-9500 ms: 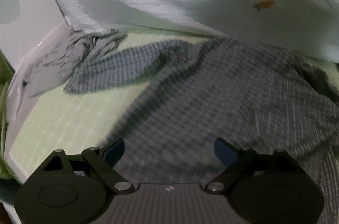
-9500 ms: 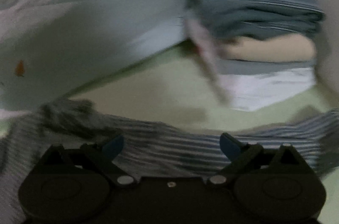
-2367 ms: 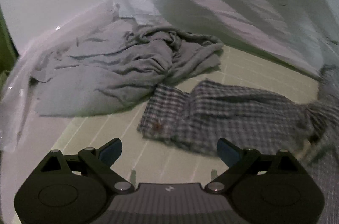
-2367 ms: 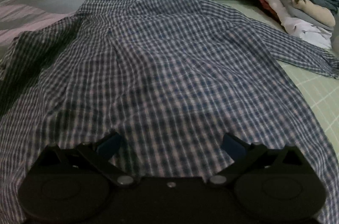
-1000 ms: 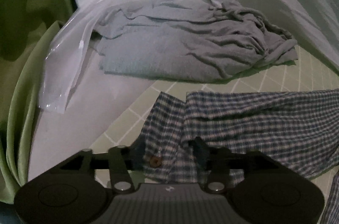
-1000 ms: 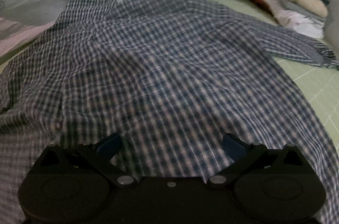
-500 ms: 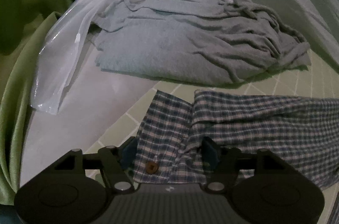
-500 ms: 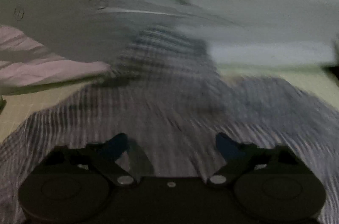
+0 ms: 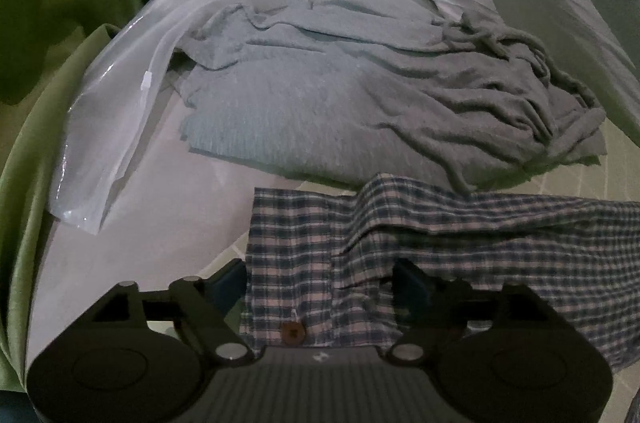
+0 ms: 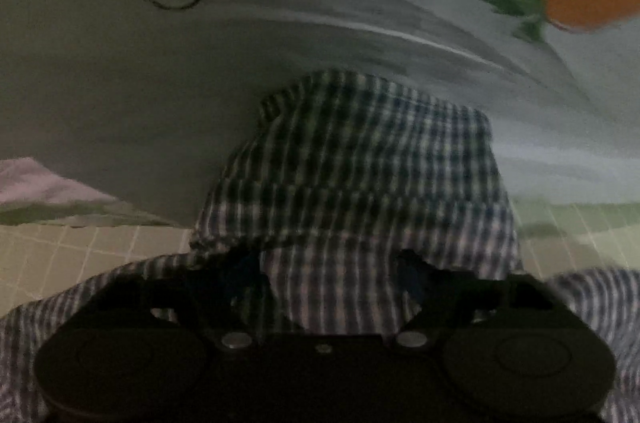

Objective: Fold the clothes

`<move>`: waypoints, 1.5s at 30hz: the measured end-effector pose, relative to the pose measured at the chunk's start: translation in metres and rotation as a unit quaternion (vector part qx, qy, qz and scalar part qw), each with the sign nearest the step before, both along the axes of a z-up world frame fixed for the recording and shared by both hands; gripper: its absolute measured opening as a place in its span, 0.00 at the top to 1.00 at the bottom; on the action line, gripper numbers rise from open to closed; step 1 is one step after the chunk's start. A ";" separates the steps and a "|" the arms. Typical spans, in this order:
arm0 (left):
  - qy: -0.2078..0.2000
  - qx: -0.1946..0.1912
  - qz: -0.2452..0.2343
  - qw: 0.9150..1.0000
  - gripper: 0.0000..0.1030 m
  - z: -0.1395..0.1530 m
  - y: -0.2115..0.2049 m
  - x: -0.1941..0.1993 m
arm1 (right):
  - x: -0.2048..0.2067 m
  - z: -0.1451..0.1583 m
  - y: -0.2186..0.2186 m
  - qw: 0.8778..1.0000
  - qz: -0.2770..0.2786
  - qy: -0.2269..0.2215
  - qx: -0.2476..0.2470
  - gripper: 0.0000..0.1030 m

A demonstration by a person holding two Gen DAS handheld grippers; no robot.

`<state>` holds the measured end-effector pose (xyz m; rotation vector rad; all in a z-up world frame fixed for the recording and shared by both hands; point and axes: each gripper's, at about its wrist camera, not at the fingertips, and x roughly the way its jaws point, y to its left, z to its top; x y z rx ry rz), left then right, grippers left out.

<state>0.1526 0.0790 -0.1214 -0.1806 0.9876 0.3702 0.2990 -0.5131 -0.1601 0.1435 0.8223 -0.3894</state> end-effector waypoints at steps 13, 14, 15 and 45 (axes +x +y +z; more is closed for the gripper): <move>-0.020 -0.005 -0.031 0.999 0.70 0.006 -0.010 0.011 | -0.094 0.046 0.022 0.997 -0.046 -0.057 -0.004 0.07; -0.021 -0.008 -0.039 0.999 0.80 0.008 -0.014 0.013 | -0.112 0.051 0.025 0.997 -0.048 -0.058 -0.013 0.07; -0.021 -0.010 -0.045 0.999 0.83 0.010 -0.018 0.015 | -0.133 0.053 0.027 0.997 -0.051 -0.055 -0.024 0.07; -0.050 -0.086 -0.236 0.967 0.17 0.052 -0.183 -0.031 | -0.318 0.048 0.097 0.989 -0.144 -0.012 0.027 0.00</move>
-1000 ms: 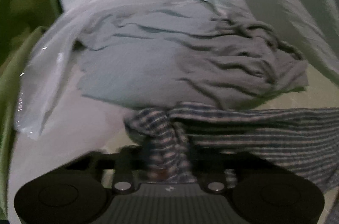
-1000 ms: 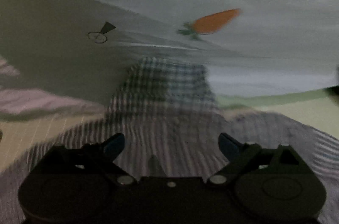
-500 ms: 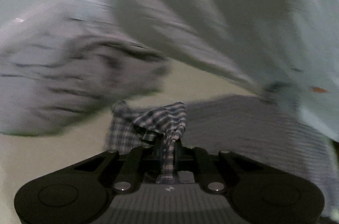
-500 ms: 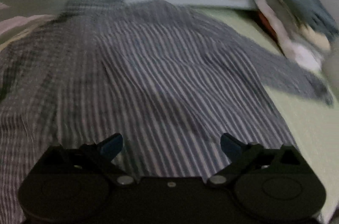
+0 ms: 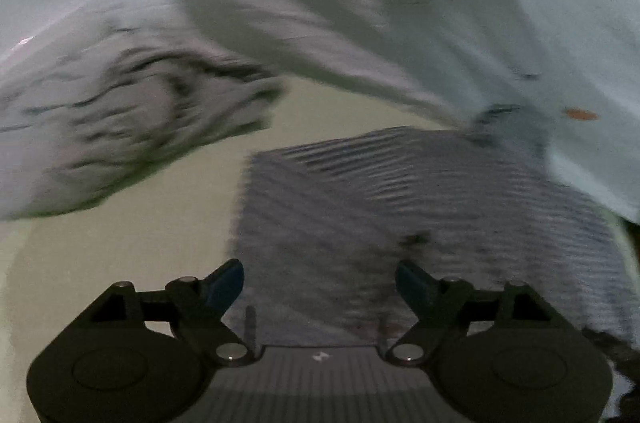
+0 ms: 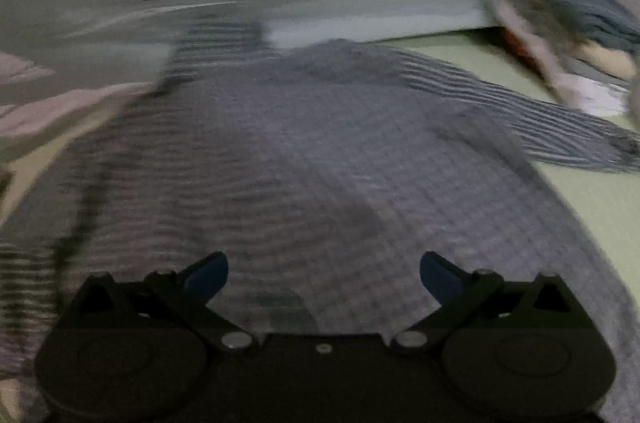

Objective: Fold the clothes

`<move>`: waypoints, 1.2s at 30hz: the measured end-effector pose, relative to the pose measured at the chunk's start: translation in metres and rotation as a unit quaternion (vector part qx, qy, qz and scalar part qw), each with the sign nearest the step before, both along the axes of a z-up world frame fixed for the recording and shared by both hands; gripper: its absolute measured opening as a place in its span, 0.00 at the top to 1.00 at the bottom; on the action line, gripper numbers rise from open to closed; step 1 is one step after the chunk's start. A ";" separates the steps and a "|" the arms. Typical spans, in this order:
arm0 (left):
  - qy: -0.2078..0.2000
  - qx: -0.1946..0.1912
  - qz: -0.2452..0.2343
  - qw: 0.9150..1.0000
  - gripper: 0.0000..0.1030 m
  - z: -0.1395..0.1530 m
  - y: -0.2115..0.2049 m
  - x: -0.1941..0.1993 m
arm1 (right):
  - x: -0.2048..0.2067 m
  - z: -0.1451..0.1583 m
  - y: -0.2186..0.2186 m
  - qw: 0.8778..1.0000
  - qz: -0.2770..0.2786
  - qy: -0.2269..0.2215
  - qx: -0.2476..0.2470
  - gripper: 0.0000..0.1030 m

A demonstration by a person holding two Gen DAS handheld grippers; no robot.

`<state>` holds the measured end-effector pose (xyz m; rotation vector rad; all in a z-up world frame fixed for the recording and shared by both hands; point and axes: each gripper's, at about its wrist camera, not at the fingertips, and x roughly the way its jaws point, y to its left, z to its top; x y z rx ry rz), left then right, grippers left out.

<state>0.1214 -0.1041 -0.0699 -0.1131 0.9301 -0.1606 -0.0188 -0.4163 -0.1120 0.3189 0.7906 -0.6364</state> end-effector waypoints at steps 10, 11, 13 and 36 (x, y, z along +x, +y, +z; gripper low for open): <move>0.056 0.067 0.017 0.996 0.17 -0.038 0.013 0.003 | 0.071 0.000 0.104 0.988 0.151 -0.018 0.028 0.04; 0.060 0.071 0.013 0.996 0.17 -0.041 0.011 0.003 | 0.074 -0.002 0.111 0.987 0.157 -0.015 0.031 0.05; 0.065 0.076 0.007 0.995 0.17 -0.047 0.009 0.004 | 0.077 -0.002 0.120 0.986 0.159 -0.018 0.041 0.05; 0.090 0.095 0.022 0.991 0.01 -0.062 0.009 0.026 | 0.047 -0.008 0.072 0.998 0.029 0.033 0.046 0.41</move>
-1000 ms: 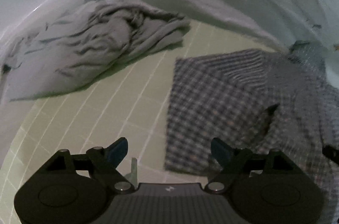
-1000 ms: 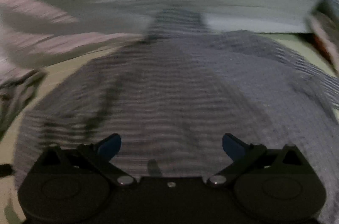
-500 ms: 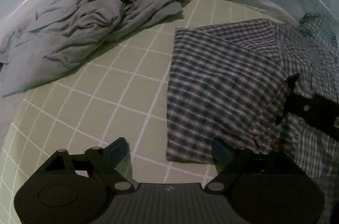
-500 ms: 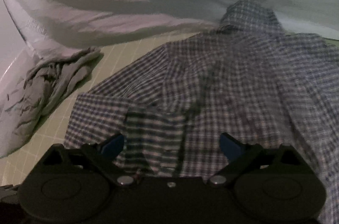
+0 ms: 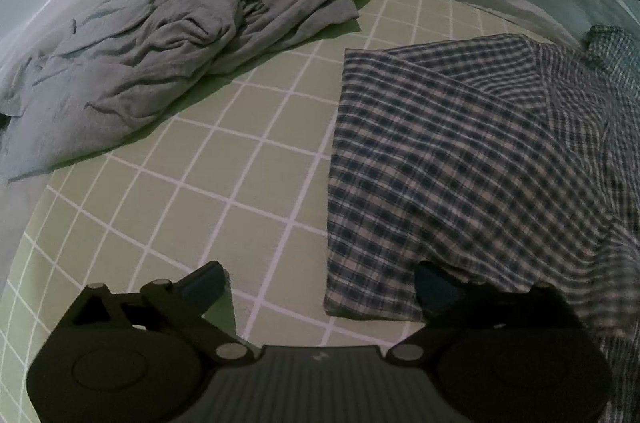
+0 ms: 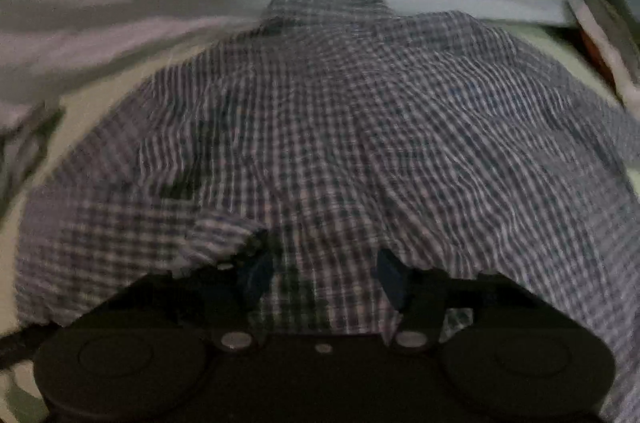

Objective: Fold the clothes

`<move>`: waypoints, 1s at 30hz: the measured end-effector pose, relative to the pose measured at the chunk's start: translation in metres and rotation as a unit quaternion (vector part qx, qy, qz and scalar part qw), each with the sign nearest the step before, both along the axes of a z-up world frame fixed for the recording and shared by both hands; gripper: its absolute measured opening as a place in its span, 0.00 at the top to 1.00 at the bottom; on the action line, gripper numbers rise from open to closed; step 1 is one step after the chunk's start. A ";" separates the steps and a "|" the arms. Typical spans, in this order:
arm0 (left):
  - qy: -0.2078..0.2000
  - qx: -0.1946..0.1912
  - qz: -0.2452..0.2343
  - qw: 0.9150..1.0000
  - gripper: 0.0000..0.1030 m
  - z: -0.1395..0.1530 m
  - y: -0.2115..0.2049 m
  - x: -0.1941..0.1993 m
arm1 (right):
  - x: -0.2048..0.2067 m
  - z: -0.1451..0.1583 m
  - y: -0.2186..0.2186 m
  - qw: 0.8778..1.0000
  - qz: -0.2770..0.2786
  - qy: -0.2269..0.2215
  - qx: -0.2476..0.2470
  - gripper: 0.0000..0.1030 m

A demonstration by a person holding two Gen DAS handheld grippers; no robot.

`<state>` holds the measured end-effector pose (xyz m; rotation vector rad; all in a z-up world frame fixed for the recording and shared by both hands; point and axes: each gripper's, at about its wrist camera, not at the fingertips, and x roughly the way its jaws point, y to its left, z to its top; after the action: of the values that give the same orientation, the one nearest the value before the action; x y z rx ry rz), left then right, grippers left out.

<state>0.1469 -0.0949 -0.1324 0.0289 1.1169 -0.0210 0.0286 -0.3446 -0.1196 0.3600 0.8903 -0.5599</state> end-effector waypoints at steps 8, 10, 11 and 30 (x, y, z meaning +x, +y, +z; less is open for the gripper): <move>-0.001 0.000 0.000 1.000 0.00 0.000 0.001 0.000 | 0.005 -0.003 0.008 0.997 0.036 -0.047 0.056 0.26; -0.003 0.000 -0.001 1.000 0.00 0.000 0.001 -0.001 | 0.010 -0.010 0.012 0.996 0.050 -0.037 0.065 0.26; -0.003 -0.001 -0.001 1.000 0.00 -0.001 0.001 -0.001 | 0.013 -0.015 0.013 0.996 0.054 -0.031 0.069 0.26; -0.003 -0.015 0.006 1.000 0.00 0.009 0.000 -0.001 | 0.013 0.013 0.032 0.975 0.209 -0.074 0.005 0.94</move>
<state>0.1458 -0.0951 -0.1234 -0.0034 1.1114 -0.0272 0.0417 -0.3130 -0.1069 0.2104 0.7955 -0.1386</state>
